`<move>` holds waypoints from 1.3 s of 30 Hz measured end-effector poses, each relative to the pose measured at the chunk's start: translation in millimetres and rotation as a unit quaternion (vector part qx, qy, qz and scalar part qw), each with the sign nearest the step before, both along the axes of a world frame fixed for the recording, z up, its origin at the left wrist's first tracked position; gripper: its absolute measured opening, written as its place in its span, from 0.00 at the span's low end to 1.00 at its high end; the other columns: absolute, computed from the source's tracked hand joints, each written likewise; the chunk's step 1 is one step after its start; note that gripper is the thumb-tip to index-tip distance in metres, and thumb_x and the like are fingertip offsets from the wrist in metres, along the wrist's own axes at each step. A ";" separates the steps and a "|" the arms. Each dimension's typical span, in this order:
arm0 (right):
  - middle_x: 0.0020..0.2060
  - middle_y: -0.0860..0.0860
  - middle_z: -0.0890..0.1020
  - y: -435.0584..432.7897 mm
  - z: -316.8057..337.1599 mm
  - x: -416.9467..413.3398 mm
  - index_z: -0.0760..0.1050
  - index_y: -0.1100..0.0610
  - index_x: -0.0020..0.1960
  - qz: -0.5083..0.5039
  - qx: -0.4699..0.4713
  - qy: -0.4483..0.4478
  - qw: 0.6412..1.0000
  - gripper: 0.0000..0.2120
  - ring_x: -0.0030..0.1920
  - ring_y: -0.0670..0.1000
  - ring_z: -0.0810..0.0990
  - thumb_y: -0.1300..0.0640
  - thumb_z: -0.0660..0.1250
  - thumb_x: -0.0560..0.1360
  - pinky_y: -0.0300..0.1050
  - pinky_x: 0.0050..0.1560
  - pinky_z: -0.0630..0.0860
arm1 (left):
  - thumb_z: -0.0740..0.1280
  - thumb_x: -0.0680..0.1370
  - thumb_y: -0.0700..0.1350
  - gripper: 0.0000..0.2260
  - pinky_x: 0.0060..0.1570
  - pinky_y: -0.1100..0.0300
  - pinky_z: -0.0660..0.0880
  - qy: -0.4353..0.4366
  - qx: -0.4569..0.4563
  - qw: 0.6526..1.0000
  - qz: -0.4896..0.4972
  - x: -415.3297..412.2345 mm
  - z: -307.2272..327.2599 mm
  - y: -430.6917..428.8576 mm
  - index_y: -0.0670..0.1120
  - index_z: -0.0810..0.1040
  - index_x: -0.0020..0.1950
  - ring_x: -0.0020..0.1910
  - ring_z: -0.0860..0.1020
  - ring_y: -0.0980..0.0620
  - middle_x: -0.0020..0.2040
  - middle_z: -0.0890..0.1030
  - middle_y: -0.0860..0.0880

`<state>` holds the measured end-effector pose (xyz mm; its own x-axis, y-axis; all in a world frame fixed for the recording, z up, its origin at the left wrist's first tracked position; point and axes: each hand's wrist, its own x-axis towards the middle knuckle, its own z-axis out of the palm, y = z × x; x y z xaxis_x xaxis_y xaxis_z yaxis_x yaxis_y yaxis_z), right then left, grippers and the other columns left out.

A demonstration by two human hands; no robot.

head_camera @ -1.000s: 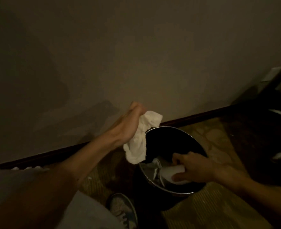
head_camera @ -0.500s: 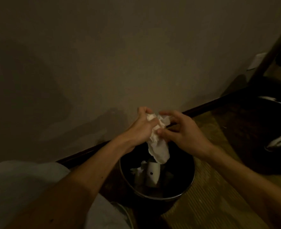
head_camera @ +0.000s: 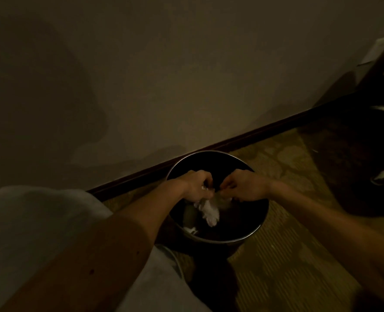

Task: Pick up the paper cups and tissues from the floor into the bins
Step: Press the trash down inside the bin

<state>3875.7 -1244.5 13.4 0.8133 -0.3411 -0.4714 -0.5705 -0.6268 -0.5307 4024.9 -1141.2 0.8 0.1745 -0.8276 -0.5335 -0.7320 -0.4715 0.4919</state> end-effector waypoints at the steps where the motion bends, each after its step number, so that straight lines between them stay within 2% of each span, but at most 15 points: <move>1: 0.46 0.49 0.83 0.5 1.6 2.1 0.82 0.53 0.55 0.010 -0.013 -0.002 1.000 0.11 0.45 0.47 0.81 0.50 0.65 0.79 0.45 0.51 0.77 | 0.69 0.79 0.51 0.15 0.57 0.53 0.75 -0.007 0.013 1.000 -0.007 2.6 2.4 0.1 0.50 0.74 0.63 0.58 0.76 0.46 0.62 0.75 0.46; 4: 0.36 0.42 0.78 4.7 4.6 1.0 0.81 0.52 0.55 0.013 -0.049 -0.028 0.998 0.11 0.37 0.40 0.75 0.49 0.65 0.78 0.37 0.42 0.71 | 0.68 0.79 0.51 0.19 0.61 0.49 0.75 -0.024 0.042 0.998 -0.041 6.3 9.3 -1.9 0.51 0.71 0.69 0.61 0.76 0.46 0.66 0.75 0.46; 6: 0.32 0.39 0.75 7.6 4.9 -5.8 0.81 0.50 0.55 0.004 -0.088 -0.042 0.995 0.10 0.34 0.40 0.73 0.49 0.65 0.78 0.36 0.38 0.68 | 0.67 0.80 0.50 0.19 0.58 0.50 0.77 -0.033 0.059 0.996 -0.063 3.5 14.5 -2.7 0.50 0.70 0.70 0.59 0.77 0.45 0.66 0.74 0.46; 7: 0.32 0.40 0.76 8.4 7.5 -8.8 0.82 0.49 0.54 -0.001 -0.109 -0.051 0.993 0.09 0.35 0.41 0.74 0.49 0.64 0.79 0.38 0.39 0.70 | 0.66 0.81 0.49 0.16 0.54 0.51 0.79 -0.025 0.061 0.996 -0.060 3.2 18.3 -3.5 0.50 0.71 0.68 0.56 0.79 0.46 0.64 0.75 0.46; 9: 0.36 0.44 0.82 10.7 18.9 -8.8 0.82 0.48 0.53 -0.007 -0.149 -0.075 0.986 0.09 0.37 0.44 0.79 0.48 0.64 0.79 0.44 0.40 0.76 | 0.64 0.82 0.47 0.04 0.39 0.56 0.80 -0.021 0.043 0.998 -0.041 7.1 33.9 -4.7 0.49 0.73 0.54 0.44 0.79 0.49 0.52 0.78 0.46; 11: 0.36 0.47 0.83 14.1 31.7 -2.3 0.82 0.48 0.48 -0.019 -0.195 -0.116 0.974 0.09 0.37 0.47 0.81 0.47 0.64 0.78 0.46 0.38 0.76 | 0.66 0.81 0.49 0.09 0.31 0.59 0.71 -0.098 -0.012 0.993 -0.068 15.4 64.8 -5.5 0.49 0.72 0.42 0.35 0.76 0.52 0.41 0.77 0.49; 13: 0.34 0.47 0.82 18.0 45.8 9.2 0.81 0.50 0.44 -0.030 -0.229 -0.179 0.956 0.11 0.38 0.49 0.81 0.46 0.64 0.77 0.45 0.36 0.73 | 0.68 0.78 0.52 0.14 0.30 0.58 0.64 -0.207 -0.088 0.969 -0.103 25.2 108.7 -0.7 0.49 0.70 0.36 0.32 0.72 0.54 0.34 0.74 0.52; 17: 0.33 0.43 0.81 34.4 81.0 57.2 0.81 0.49 0.45 -0.017 -0.157 -0.315 0.936 0.11 0.34 0.42 0.79 0.45 0.64 0.77 0.39 0.34 0.74 | 0.69 0.75 0.53 0.17 0.30 0.58 0.64 -0.320 -0.168 0.927 -0.096 66.7 194.3 45.3 0.47 0.68 0.32 0.29 0.69 0.55 0.29 0.72 0.53; 21: 0.34 0.42 0.81 71.2 88.1 115.5 0.80 0.46 0.47 0.063 -0.077 -0.345 0.933 0.07 0.34 0.40 0.79 0.46 0.65 0.77 0.35 0.33 0.74 | 0.67 0.75 0.59 0.14 0.34 0.58 0.69 -0.373 -0.095 0.922 -0.043 111.7 220.3 119.2 0.52 0.72 0.37 0.33 0.73 0.57 0.33 0.75 0.54; 24: 0.35 0.42 0.81 100.5 78.1 155.7 0.79 0.46 0.45 0.128 -0.063 -0.317 0.938 0.06 0.34 0.39 0.78 0.47 0.65 0.77 0.32 0.32 0.71 | 0.67 0.76 0.61 0.14 0.34 0.59 0.67 -0.358 -0.022 0.933 0.023 137.1 209.5 172.4 0.53 0.73 0.39 0.34 0.72 0.59 0.33 0.74 0.55; 28: 0.34 0.41 0.80 151.5 58.9 210.9 0.79 0.47 0.43 0.224 -0.037 -0.274 0.935 0.05 0.36 0.35 0.77 0.51 0.66 0.77 0.31 0.34 0.70 | 0.66 0.76 0.61 0.10 0.29 0.68 0.62 -0.331 0.001 0.940 0.085 166.8 178.4 256.0 0.55 0.75 0.42 0.34 0.73 0.63 0.34 0.74 0.57; 30: 0.37 0.43 0.81 177.4 43.8 239.1 0.80 0.49 0.45 0.260 -0.025 -0.253 0.932 0.06 0.38 0.41 0.79 0.50 0.66 0.78 0.39 0.40 0.75 | 0.66 0.77 0.61 0.09 0.26 0.70 0.63 -0.302 0.013 0.945 0.122 181.4 152.4 293.1 0.57 0.76 0.43 0.32 0.74 0.65 0.34 0.74 0.57; 32: 0.39 0.43 0.80 200.8 22.8 264.2 0.81 0.48 0.49 0.289 -0.019 -0.220 0.931 0.06 0.40 0.44 0.79 0.49 0.66 0.78 0.43 0.44 0.76 | 0.66 0.77 0.60 0.09 0.29 0.69 0.64 -0.265 0.020 0.951 0.158 195.8 119.1 320.8 0.56 0.77 0.46 0.32 0.74 0.62 0.35 0.75 0.57; 37: 0.47 0.44 0.81 242.2 -41.7 310.9 0.78 0.48 0.59 0.320 0.000 -0.129 0.939 0.11 0.44 0.44 0.79 0.48 0.64 0.79 0.35 0.39 0.72 | 0.67 0.79 0.56 0.09 0.32 0.73 0.66 -0.212 0.010 0.954 0.211 216.0 26.7 370.5 0.52 0.79 0.50 0.37 0.74 0.62 0.41 0.78 0.57; 39: 0.54 0.47 0.81 257.8 -68.8 325.8 0.77 0.48 0.62 0.316 0.020 -0.093 0.944 0.13 0.51 0.47 0.80 0.48 0.63 0.80 0.39 0.46 0.76 | 0.66 0.79 0.54 0.09 0.37 0.67 0.67 -0.201 -0.010 0.951 0.233 220.3 -14.3 385.9 0.51 0.78 0.53 0.43 0.76 0.57 0.45 0.80 0.55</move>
<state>4201.5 -986.7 -55.4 0.9182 0.2557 -0.3025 0.0165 -0.7877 -0.6158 4245.1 -755.3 -13.5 0.7115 -0.6194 -0.3317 -0.5766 -0.7845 0.2282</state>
